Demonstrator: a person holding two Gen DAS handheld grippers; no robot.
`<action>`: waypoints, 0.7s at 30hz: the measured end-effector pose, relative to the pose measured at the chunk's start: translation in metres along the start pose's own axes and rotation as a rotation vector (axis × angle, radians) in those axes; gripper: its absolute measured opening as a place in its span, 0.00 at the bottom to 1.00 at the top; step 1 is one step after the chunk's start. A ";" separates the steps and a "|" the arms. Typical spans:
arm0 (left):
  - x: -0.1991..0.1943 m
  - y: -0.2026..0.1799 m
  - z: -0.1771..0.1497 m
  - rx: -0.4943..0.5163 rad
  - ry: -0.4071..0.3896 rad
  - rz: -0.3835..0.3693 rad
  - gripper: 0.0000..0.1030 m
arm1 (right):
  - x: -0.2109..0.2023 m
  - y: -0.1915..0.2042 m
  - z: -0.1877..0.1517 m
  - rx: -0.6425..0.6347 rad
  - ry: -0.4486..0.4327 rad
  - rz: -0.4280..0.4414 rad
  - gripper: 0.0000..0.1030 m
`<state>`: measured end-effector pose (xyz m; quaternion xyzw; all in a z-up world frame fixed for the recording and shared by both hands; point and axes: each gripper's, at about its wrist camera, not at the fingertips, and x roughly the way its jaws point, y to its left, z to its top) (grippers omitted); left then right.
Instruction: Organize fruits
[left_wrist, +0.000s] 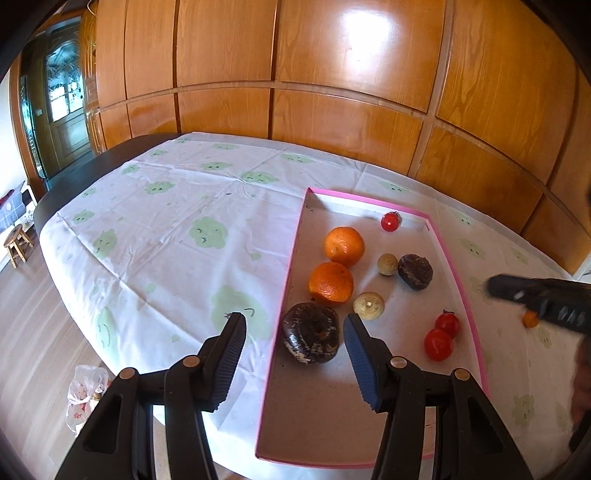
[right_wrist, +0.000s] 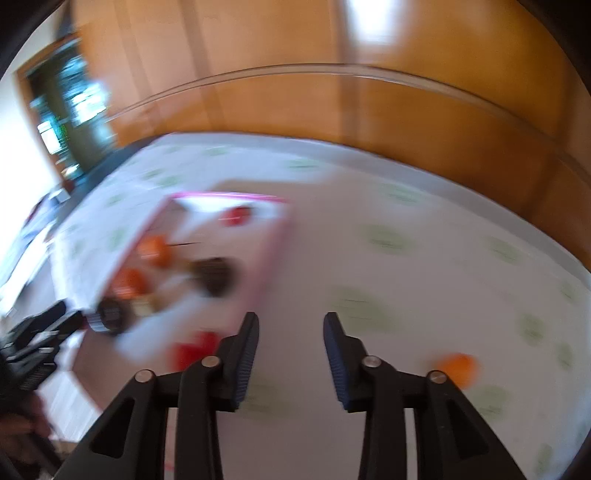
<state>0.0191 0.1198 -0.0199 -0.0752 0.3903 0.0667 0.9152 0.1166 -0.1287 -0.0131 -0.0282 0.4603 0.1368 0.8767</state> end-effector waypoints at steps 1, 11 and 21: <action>0.000 -0.002 0.000 0.002 -0.001 -0.005 0.54 | 0.000 -0.016 -0.002 0.025 0.012 -0.025 0.36; 0.000 -0.023 -0.003 0.048 0.014 -0.045 0.54 | 0.016 -0.107 -0.037 0.193 0.106 -0.167 0.37; 0.000 -0.037 -0.006 0.085 0.028 -0.057 0.56 | 0.043 -0.116 -0.039 0.217 0.153 -0.110 0.36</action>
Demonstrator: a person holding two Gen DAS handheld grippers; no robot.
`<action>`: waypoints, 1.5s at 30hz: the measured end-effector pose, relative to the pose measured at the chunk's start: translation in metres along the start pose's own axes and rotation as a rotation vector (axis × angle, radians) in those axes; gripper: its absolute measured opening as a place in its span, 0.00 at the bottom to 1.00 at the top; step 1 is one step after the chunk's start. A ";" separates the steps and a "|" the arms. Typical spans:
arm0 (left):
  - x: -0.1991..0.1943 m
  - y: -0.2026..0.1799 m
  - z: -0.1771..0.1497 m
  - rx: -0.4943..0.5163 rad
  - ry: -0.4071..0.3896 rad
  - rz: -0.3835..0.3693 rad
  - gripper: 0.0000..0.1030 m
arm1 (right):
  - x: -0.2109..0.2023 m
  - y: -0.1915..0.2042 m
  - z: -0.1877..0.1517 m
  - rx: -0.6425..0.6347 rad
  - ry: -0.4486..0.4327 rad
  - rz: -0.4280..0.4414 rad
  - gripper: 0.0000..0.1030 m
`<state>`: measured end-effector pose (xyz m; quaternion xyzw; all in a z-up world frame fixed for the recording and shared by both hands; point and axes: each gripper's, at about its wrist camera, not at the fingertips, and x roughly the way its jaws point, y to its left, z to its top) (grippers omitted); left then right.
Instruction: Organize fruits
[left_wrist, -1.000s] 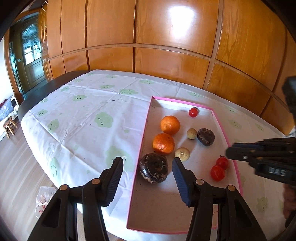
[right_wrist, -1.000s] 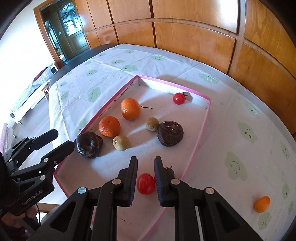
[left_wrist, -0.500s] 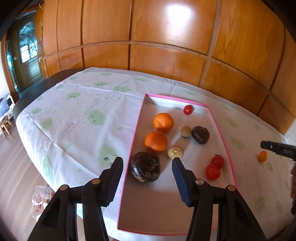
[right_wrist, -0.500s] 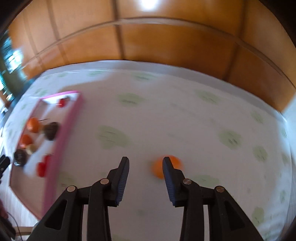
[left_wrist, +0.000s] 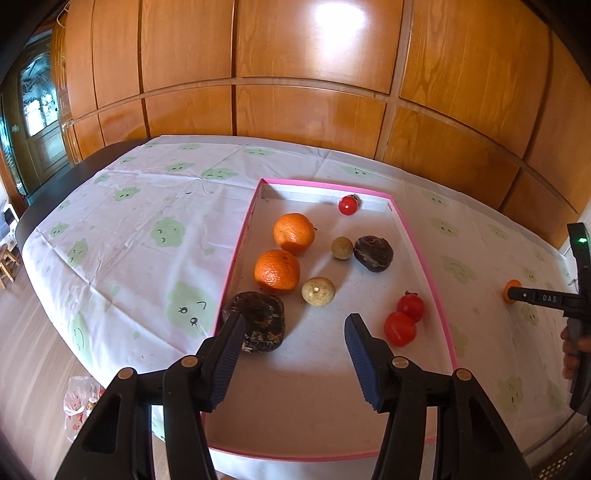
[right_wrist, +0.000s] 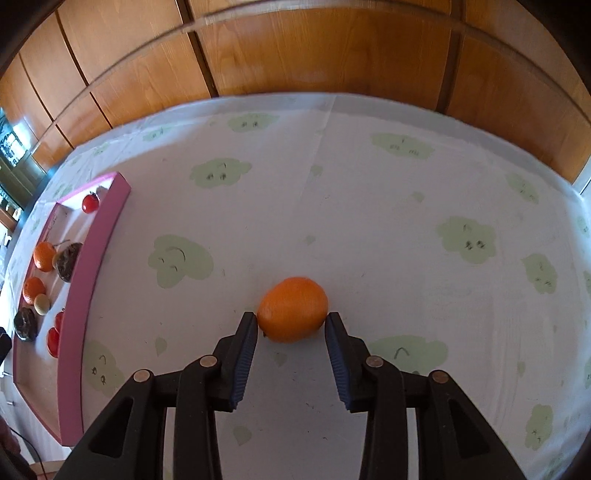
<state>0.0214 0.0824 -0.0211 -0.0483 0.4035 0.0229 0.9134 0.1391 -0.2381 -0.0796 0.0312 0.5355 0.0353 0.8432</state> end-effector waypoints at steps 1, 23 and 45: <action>0.000 -0.002 0.000 0.004 0.001 -0.002 0.56 | 0.001 0.001 0.000 -0.003 -0.008 -0.011 0.36; -0.003 0.006 -0.001 -0.016 -0.007 0.000 0.56 | -0.025 0.042 0.002 -0.101 -0.058 0.026 0.33; 0.014 0.009 0.000 -0.021 0.036 -0.002 0.57 | 0.047 0.031 0.084 0.109 -0.022 0.068 0.51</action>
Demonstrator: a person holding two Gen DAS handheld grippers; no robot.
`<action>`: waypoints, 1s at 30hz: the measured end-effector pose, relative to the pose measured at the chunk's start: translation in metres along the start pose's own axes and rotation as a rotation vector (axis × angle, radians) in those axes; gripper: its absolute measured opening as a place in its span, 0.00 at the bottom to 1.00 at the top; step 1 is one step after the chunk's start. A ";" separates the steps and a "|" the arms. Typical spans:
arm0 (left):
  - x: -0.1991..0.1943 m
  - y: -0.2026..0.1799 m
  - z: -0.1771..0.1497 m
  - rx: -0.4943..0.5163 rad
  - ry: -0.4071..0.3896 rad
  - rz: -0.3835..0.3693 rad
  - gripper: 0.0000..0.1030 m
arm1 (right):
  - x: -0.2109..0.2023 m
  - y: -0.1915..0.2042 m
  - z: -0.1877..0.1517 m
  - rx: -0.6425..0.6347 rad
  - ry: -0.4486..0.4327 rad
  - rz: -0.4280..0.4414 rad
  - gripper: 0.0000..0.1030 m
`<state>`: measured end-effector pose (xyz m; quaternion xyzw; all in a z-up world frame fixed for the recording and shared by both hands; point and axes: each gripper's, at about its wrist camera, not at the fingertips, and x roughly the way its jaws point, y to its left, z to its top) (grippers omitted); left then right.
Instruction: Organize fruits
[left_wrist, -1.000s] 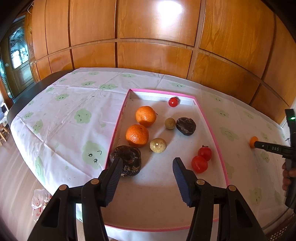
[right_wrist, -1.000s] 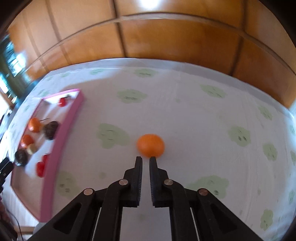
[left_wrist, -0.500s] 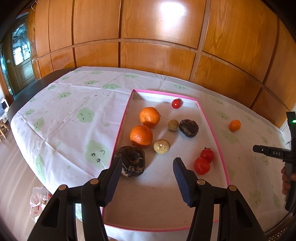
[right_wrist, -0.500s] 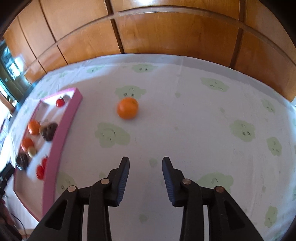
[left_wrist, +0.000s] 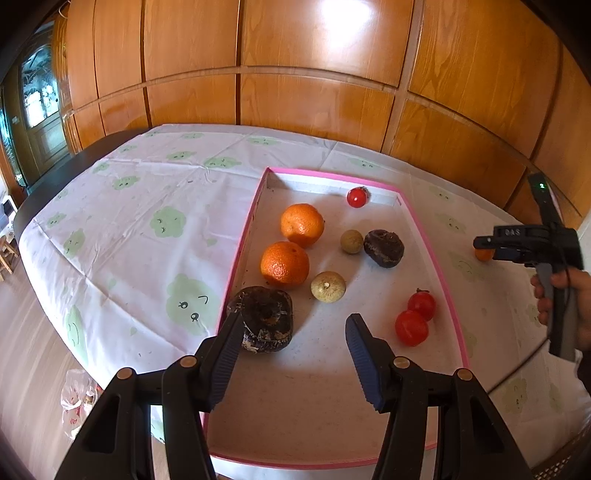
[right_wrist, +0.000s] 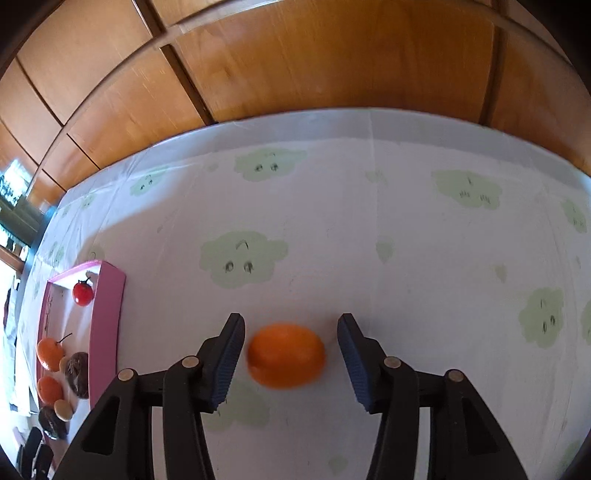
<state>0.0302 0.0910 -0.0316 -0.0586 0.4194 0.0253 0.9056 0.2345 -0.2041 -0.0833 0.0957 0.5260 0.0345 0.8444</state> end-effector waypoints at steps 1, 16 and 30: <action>0.001 0.000 0.000 0.001 0.004 0.001 0.57 | 0.001 0.001 0.000 -0.010 0.002 -0.005 0.47; 0.005 -0.006 0.001 0.005 0.005 -0.012 0.58 | -0.008 0.001 -0.021 -0.066 0.000 0.001 0.40; -0.018 -0.001 -0.001 -0.003 -0.045 -0.022 0.58 | -0.021 0.011 -0.040 -0.124 0.012 -0.017 0.24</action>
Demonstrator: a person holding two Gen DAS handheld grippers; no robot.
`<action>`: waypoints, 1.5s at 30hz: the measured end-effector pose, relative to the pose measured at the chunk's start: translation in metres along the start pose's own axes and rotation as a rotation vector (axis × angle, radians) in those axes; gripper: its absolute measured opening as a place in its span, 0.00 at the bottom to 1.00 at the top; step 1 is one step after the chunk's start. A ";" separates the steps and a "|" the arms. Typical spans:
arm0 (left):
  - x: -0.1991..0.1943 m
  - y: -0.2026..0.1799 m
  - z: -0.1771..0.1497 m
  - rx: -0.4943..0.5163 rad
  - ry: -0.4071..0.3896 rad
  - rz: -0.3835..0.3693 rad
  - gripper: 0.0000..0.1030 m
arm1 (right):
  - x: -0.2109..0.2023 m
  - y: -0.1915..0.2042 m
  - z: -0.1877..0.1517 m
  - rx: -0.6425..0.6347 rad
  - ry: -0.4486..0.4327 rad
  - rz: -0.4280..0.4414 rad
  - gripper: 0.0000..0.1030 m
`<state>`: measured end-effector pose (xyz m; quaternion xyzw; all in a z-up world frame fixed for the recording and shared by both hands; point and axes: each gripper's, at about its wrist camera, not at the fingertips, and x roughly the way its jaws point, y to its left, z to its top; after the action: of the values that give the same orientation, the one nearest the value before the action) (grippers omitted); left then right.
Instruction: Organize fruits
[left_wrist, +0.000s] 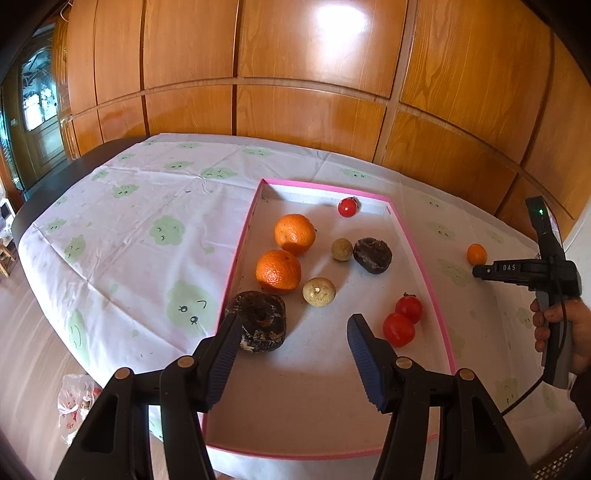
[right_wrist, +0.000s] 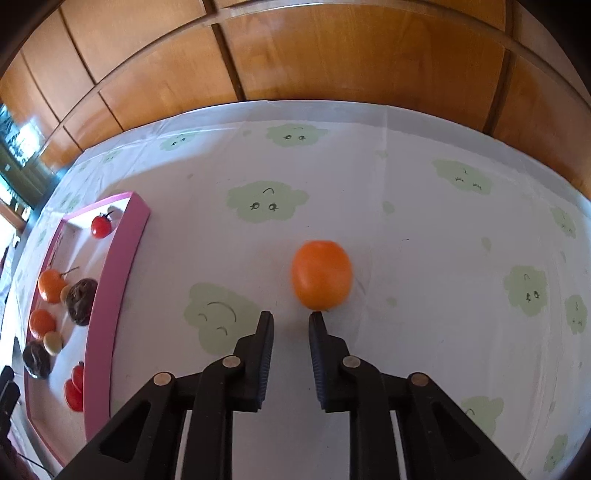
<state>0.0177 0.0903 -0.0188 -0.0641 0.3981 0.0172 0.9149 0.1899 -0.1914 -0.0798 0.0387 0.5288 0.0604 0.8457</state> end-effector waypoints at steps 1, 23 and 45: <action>-0.001 0.000 0.000 -0.002 -0.002 0.000 0.58 | -0.001 -0.001 0.000 0.003 -0.003 -0.005 0.33; 0.013 -0.002 0.003 0.012 0.028 0.023 0.58 | 0.005 0.009 0.021 -0.118 -0.005 -0.024 0.33; -0.011 0.020 -0.001 -0.030 -0.030 0.056 0.63 | -0.014 0.199 -0.021 -0.347 0.043 0.276 0.35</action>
<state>0.0082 0.1101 -0.0134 -0.0666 0.3855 0.0498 0.9189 0.1528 0.0037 -0.0509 -0.0368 0.5180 0.2664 0.8120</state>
